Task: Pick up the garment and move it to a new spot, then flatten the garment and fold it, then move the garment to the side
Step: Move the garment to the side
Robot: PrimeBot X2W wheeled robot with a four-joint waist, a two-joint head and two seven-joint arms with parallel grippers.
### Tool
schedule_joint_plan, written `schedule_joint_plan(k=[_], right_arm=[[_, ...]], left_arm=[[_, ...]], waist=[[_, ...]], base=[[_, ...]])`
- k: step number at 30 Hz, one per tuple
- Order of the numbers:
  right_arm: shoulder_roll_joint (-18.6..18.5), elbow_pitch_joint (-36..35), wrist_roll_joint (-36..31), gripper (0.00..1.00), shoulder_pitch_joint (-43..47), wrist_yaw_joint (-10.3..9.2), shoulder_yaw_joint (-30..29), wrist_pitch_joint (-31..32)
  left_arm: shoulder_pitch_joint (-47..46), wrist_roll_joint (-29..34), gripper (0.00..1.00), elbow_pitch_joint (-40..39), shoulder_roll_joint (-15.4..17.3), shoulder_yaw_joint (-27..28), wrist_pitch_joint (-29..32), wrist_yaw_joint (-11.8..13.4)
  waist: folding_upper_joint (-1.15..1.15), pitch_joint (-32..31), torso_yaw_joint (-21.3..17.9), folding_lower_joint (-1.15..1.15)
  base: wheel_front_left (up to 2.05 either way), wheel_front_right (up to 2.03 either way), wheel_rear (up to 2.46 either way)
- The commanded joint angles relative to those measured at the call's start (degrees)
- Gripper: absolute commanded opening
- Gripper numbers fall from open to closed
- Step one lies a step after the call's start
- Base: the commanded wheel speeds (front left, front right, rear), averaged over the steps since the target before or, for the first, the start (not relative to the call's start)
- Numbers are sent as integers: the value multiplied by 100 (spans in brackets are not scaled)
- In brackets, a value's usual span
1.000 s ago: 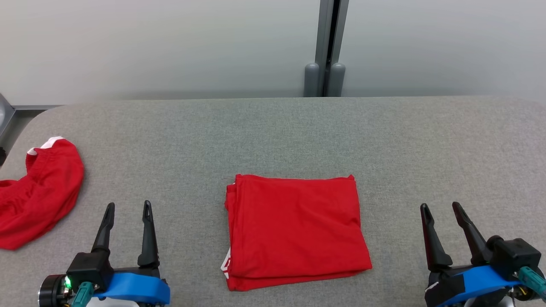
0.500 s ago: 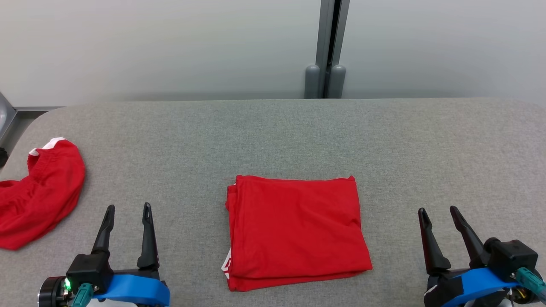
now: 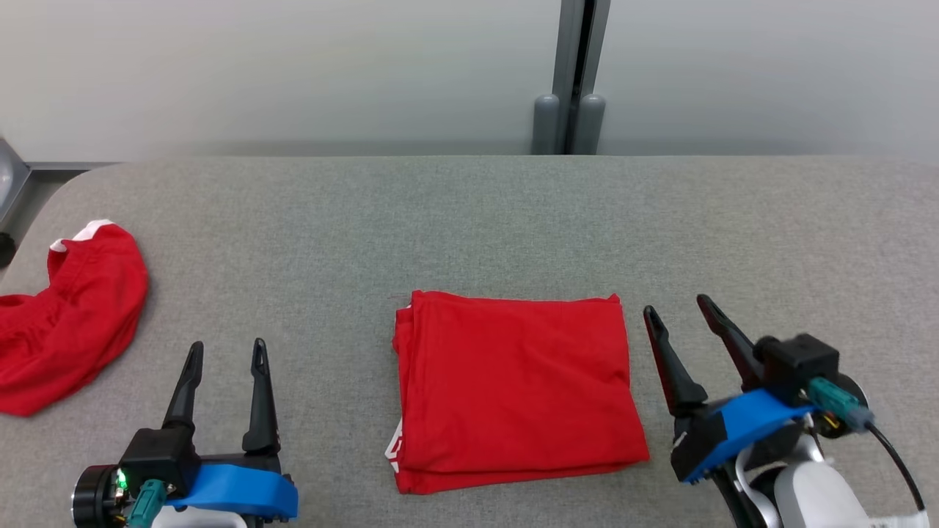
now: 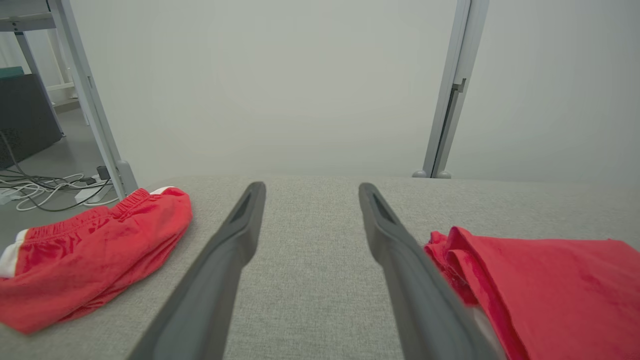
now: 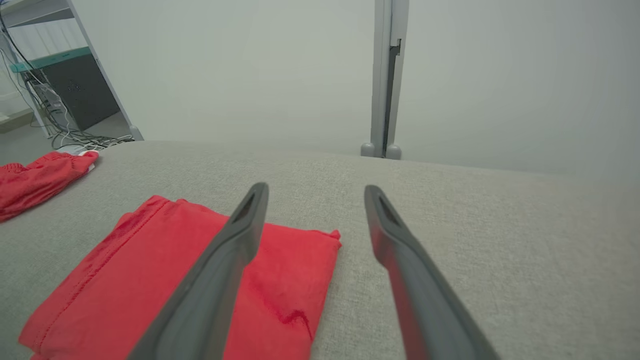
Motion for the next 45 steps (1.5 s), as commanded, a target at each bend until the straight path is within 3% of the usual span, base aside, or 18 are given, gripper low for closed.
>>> schedule_joint_plan(k=[1,8,19,31,33,39,45], right_arm=[[-21,82,-53,100,-121,1,14,41],[-17,837,-149,100,-565,1,11,254],[1,2025,-88,100,-761,1,45,2],[27,2924,328,100,-843,8,619,-180],[30,2994,462,0,-914,9,725,-237],[-19,3051,318,0,-1326,0,573,-608],[-455,2829,219,0,-1667,0,319,-787]], left_arm=[[-66,-11,100,-11,26,-11,-21,14],[-230,-41,100,37,-10,-111,-72,26],[-496,-95,100,204,-57,-201,-161,41],[-632,-126,100,350,-67,-237,-207,58],[-655,-133,100,370,-73,-253,-212,64],[-691,-153,100,338,-75,-224,-215,103],[-845,-126,100,96,-58,-193,-218,111]], waist=[[0,42,34,-1],[0,267,206,-1],[0,586,460,-1],[0,697,532,-1],[0,708,531,-1],[0,819,418,-1],[0,1159,65,-1]], base=[[0,0,0],[0,0,0],[0,0,0],[0,0,0],[0,0,0],[0,0,0],[0,0,0]])
